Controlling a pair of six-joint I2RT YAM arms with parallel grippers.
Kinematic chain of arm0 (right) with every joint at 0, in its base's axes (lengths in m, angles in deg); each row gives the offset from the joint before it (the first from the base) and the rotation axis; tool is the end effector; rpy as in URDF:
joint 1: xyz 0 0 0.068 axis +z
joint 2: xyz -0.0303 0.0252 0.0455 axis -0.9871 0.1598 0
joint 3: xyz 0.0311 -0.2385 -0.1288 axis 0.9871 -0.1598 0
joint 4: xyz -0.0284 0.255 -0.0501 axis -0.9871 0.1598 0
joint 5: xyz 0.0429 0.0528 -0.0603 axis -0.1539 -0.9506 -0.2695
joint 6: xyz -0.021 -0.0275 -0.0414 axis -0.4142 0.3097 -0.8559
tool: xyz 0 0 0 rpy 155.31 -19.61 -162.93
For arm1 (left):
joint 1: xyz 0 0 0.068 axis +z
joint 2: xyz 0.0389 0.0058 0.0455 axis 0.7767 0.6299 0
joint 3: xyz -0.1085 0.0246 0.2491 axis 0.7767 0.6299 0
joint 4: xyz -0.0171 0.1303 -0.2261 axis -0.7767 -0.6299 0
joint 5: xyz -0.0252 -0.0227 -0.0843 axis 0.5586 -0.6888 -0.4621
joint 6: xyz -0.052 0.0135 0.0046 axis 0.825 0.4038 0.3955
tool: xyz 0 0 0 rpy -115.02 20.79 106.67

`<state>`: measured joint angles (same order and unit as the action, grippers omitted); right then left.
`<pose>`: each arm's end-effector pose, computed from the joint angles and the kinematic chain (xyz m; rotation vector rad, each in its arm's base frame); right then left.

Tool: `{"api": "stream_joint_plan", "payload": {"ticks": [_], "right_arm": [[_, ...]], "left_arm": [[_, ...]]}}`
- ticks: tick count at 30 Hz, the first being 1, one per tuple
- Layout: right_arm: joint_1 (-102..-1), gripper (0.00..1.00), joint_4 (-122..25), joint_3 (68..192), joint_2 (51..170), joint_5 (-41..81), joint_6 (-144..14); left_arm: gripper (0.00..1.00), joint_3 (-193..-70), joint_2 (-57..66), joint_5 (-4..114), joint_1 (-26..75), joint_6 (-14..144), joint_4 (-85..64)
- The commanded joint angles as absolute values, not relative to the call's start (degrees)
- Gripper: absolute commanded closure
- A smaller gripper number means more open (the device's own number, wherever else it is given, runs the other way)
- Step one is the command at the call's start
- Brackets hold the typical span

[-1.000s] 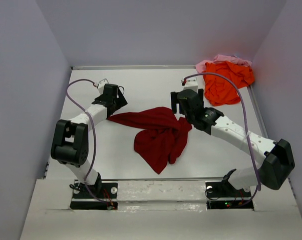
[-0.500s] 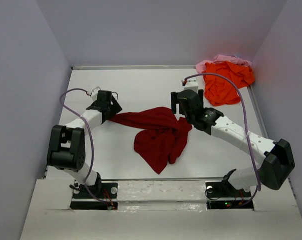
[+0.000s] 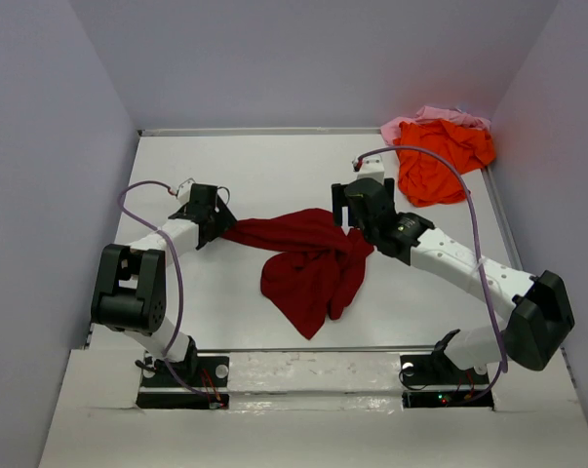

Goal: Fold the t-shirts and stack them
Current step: Move the tshirt to the center of the board, then flatten the tshirt out

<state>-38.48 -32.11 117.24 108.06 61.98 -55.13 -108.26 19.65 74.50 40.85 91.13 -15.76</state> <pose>0.2410 0.1921 0.3062 -0.1128 2.0329 -0.0091 0.3184 -0.0498 0.1835 -0.6585 2.2461 -0.1945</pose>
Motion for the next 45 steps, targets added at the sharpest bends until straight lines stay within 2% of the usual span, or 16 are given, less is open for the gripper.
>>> {"api": "stream_joint_plan", "payload": {"ticks": [1,5,17,22,24,28,32,33,34,37,41,44,45], "right_arm": [[-38.9,0.07,-35.9,116.2,105.2,61.5,-54.2],[-38.9,0.08,-36.3,115.3,104.6,61.0,-54.5],[-38.9,0.09,-37.6,114.4,103.7,58.6,-54.3],[-38.9,0.09,-38.2,113.6,102.9,58.0,-54.2],[-38.9,0.09,-38.2,113.3,102.5,58.1,-54.3],[-39.4,0.09,-38.2,112.8,101.5,58.1,-54.4],[-39.4,0.09,-38.2,112.5,101.0,58.0,-54.5],[-39.4,0.09,-38.2,112.5,100.9,58.0,-54.5],[-39.4,0.09,-38.2,112.5,100.8,57.9,-54.5],[-39.4,0.09,-38.2,112.6,100.8,57.6,-54.4],[-39.4,0.09,-38.2,112.5,100.2,57.7,-54.5],[-39.4,0.09,-38.2,112.5,99.4,57.4,-54.5],[-39.4,0.09,-38.3,112.6,99.3,57.3,-54.5]], "left_arm": [[0.12,-107.6,19.2,75.6,41.2,91.9,-14.6],[0.17,-108.7,20.3,76.3,41.3,91.7,-13.8],[0.44,-110.4,20.8,78.5,43.1,89.9,-13.4],[0.64,-110.5,21.4,78.4,43.7,89.6,-13.0],[0.69,-110.3,21.8,78.5,43.8,89.5,-13.0],[0.7,-110.2,22.8,77.6,44.0,89.2,-12.9],[0.52,-110.0,22.9,76.4,44.0,89.2,-12.9],[0.42,-110.4,23.2,76.3,44.0,89.1,-13.5],[0.37,-110.7,23.5,75.7,44.0,88.8,-13.7],[0.25,-111.5,24.4,74.9,44.0,88.4,-14.4],[0.27,-112.0,25.4,74.2,44.0,88.2,-14.5],[0.41,-112.9,26.3,73.6,44.0,87.9,-14.5],[0.51,-113.1,26.5,73.2,44.0,87.8,-14.5]]}}
